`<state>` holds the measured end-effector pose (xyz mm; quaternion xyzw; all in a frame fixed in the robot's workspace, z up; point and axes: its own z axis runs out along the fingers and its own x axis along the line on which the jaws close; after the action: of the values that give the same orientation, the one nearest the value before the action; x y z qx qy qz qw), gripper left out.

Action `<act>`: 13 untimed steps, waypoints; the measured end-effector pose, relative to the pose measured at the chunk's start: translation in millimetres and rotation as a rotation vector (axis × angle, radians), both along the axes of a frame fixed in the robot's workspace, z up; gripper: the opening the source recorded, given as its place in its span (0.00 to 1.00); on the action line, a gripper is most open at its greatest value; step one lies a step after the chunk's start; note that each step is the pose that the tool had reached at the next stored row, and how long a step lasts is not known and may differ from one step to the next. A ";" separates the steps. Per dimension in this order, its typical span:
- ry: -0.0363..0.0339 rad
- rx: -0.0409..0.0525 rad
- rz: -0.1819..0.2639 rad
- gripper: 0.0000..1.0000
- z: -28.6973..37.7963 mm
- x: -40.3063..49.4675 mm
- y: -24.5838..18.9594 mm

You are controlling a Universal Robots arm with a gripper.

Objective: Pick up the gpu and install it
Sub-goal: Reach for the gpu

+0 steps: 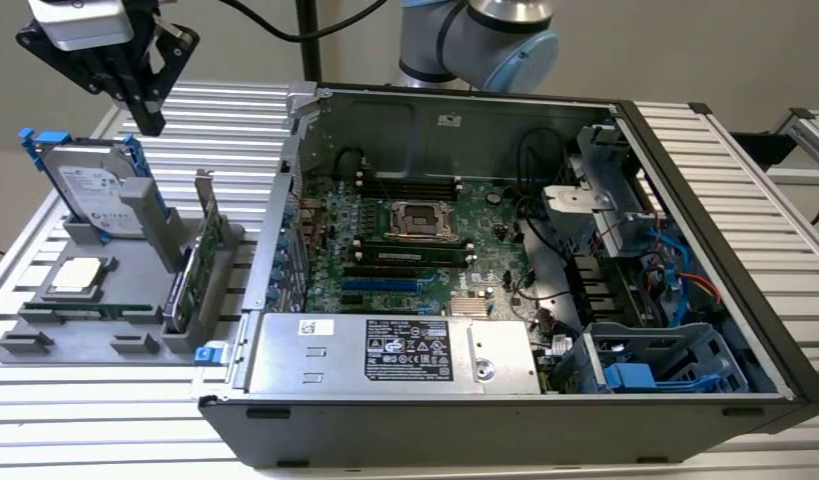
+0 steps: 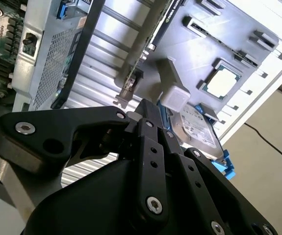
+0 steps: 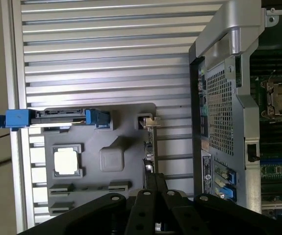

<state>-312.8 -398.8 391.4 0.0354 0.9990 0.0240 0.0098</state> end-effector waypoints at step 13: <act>0.0002 0.0001 0.000 0.00 0.0 0.0 -5.7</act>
<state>-312.8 -404.5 391.4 0.0354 0.9990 0.0240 0.0097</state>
